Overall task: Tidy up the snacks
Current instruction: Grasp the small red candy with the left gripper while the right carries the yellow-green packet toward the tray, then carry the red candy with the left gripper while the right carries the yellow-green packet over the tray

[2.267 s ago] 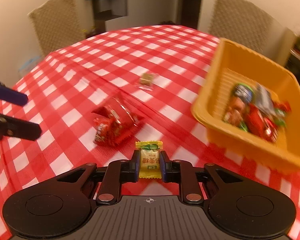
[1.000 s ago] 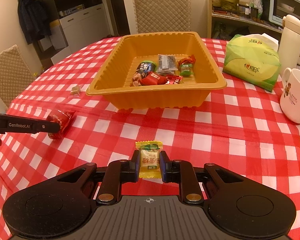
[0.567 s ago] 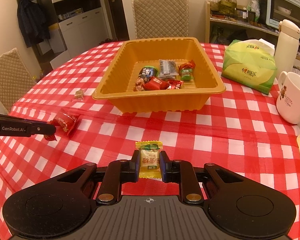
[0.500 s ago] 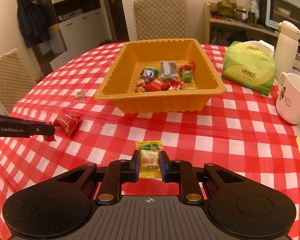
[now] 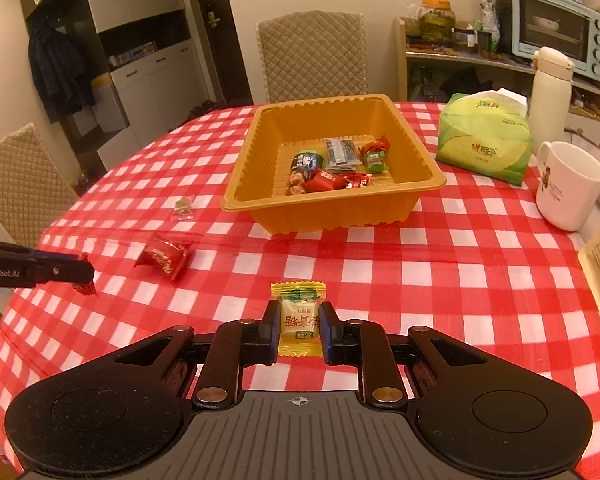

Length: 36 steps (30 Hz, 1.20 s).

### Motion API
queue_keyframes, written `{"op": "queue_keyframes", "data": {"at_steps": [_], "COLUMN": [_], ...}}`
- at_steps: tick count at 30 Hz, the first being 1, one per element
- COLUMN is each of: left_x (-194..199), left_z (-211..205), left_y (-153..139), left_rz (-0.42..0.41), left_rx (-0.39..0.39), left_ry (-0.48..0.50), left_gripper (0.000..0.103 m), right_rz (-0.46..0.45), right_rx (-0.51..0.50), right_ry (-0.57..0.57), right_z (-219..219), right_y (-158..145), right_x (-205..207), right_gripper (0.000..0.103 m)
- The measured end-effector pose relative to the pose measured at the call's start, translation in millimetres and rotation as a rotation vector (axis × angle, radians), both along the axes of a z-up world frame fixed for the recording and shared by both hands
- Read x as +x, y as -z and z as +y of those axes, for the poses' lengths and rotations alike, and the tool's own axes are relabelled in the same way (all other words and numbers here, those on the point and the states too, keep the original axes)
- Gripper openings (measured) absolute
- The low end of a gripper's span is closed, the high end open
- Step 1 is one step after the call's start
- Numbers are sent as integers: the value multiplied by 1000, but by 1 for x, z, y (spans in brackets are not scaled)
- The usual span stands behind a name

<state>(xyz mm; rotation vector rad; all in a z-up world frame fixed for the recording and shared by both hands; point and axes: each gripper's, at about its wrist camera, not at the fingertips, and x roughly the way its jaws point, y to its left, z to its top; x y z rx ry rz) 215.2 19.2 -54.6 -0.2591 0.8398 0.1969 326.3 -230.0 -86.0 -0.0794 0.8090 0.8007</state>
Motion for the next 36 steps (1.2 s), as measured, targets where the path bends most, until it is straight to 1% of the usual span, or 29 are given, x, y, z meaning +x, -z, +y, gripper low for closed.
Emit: {"op": "queue_keyframes", "data": {"at_steps": [3, 7, 11, 17, 22, 30, 36], "left_x": [5, 21, 45, 89, 125, 195, 247], "left_z": [-8, -19, -28, -31, -24, -6, 6], "left_y": [-16, -36, -51, -61, -58, -37, -18], "left_rz": [-35, -87, -125, -155, -151, -113, -82], "left_rx": [2, 14, 38, 70, 76, 85, 137], "left_ry": [35, 82, 115, 120, 111, 87, 69], "left_gripper": [20, 20, 20, 20, 20, 20, 20], "right_rz": [-10, -31, -60, -101, -94, -20, 8], "right_rx": [8, 31, 52, 95, 135, 147, 139], "right_ry": [7, 21, 31, 39, 38, 29, 28], "right_z": [-4, -9, -11, -5, 8, 38, 56], "right_y": [-6, -17, -28, -44, -46, -24, -10], "right_x": [-2, 7, 28, 71, 113, 173, 205], "right_gripper": [20, 20, 20, 20, 20, 20, 20]}}
